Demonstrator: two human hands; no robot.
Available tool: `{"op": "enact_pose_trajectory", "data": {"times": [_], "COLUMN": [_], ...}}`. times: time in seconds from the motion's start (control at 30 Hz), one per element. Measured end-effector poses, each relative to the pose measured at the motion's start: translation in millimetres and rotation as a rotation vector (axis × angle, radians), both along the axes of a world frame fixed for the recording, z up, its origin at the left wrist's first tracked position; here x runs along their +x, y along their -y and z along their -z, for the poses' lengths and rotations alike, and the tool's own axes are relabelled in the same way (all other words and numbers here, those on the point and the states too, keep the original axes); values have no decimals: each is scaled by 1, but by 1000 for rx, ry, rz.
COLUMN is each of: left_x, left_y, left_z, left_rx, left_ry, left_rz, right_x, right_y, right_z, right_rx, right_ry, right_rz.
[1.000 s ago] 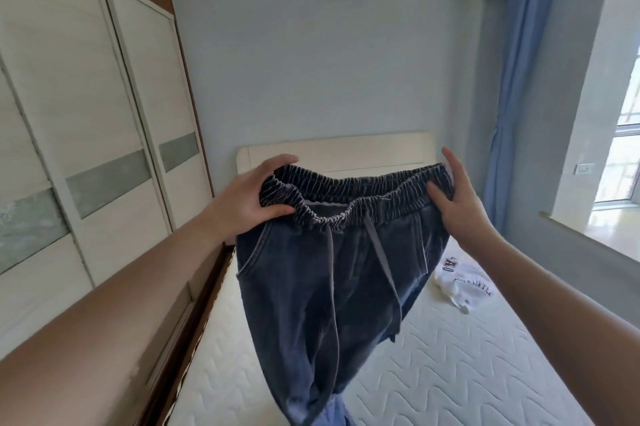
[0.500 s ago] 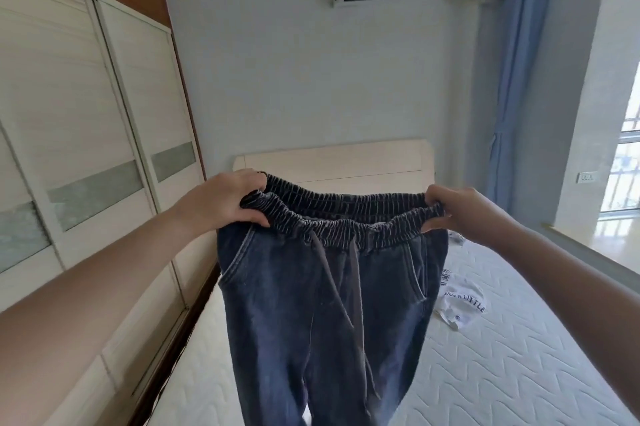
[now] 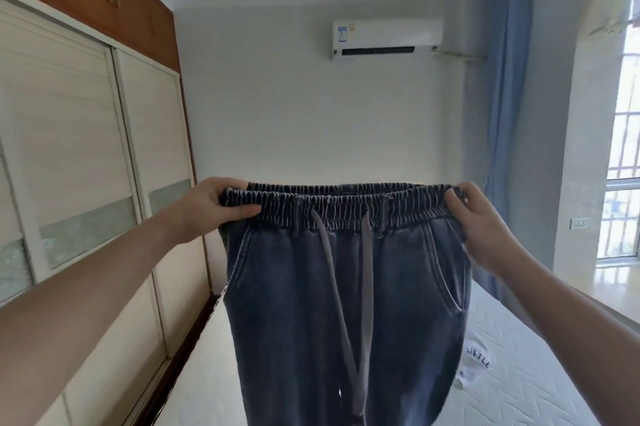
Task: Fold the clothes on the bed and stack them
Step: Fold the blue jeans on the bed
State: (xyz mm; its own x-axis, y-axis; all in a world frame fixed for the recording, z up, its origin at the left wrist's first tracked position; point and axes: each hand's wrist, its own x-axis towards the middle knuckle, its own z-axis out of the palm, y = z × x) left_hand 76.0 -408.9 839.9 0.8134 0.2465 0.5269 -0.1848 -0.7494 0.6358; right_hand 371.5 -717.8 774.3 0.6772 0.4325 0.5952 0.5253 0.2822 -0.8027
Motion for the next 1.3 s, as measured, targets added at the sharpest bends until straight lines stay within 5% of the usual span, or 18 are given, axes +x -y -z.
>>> {"op": "enact_pose_trajectory", "data": {"times": [0.27, 0.57, 0.67, 0.93, 1.13, 1.3], "left_x": [27, 68, 83, 80, 80, 79], "left_y": [18, 47, 67, 75, 65, 68], "left_z": [15, 33, 39, 53, 63, 71], "left_rx": [-718, -983, -853, -59, -28, -137], "left_ry": [492, 567, 542, 479, 403, 300], "left_rz": [-40, -271, -295, -448, -481, -472], "right_x": [-22, -65, -94, -131, -134, -143], "right_y": [-42, -99, -124, -129, -131, -137], "right_z": [-27, -16, -15, 8, 26, 42], "right_rx": [18, 192, 252, 169, -57, -71], "right_ry": [-283, -508, -438, 19, 111, -29], "right_rz": [91, 198, 218, 170, 120, -242]}}
